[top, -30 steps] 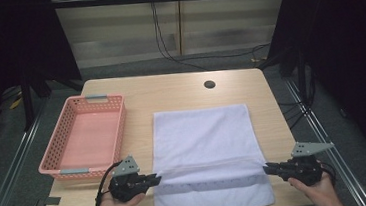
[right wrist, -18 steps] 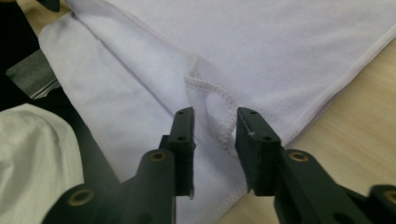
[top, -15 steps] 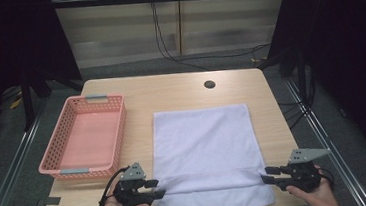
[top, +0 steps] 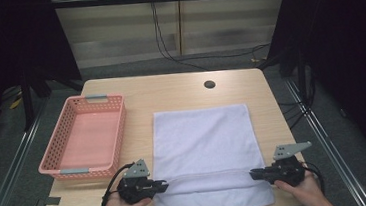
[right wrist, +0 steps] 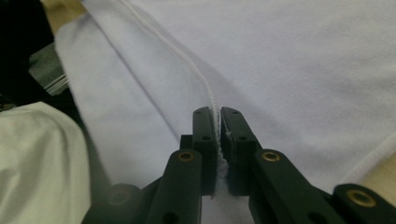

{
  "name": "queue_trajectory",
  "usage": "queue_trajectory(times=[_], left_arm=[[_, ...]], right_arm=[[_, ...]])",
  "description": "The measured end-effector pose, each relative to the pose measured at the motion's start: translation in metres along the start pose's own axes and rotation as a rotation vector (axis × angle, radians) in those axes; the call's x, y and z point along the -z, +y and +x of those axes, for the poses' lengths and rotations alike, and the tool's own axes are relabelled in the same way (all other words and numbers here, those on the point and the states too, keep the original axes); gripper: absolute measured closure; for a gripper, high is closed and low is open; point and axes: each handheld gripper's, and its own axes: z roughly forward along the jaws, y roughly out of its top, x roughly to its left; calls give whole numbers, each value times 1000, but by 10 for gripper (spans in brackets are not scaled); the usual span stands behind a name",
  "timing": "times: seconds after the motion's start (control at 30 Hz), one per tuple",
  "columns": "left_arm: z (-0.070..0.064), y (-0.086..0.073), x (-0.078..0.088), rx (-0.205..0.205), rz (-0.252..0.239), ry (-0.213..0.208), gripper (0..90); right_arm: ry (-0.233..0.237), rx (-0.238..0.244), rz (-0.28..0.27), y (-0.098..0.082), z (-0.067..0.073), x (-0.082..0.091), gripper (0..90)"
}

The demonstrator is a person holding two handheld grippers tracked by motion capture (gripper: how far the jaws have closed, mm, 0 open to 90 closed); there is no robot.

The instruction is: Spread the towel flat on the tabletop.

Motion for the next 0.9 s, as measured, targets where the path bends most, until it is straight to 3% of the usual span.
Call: queue_trajectory(times=[0.13,0.2,0.3,0.37,0.43,0.57,0.77,0.83,0.87,0.9], left_arm=[[-9,-10,7,-2,12,-28,759],[-13,-13,12,0,-4,-48,712],[-13,-15,21,15,-41,-54,658],[-9,-12,25,32,-67,-20,604],[-2,-4,24,47,-75,21,626],[17,7,9,92,-36,88,616],[38,28,-19,103,4,115,604],[40,34,-25,105,-11,164,610],[41,37,-26,117,-13,163,631],[42,39,-30,123,-18,134,630]], right_arm=[[30,-4,-23,-15,14,17,794],[23,4,-12,-20,19,20,738],[26,4,-46,-19,24,26,680],[21,11,-59,-15,25,27,659],[5,5,-63,-12,22,23,633],[-23,11,-44,-5,13,12,584],[-71,10,-43,12,-7,-9,573],[-82,6,-47,18,-14,-15,578],[-90,4,-45,21,-17,-19,579],[-93,3,-43,24,-19,-22,584]])
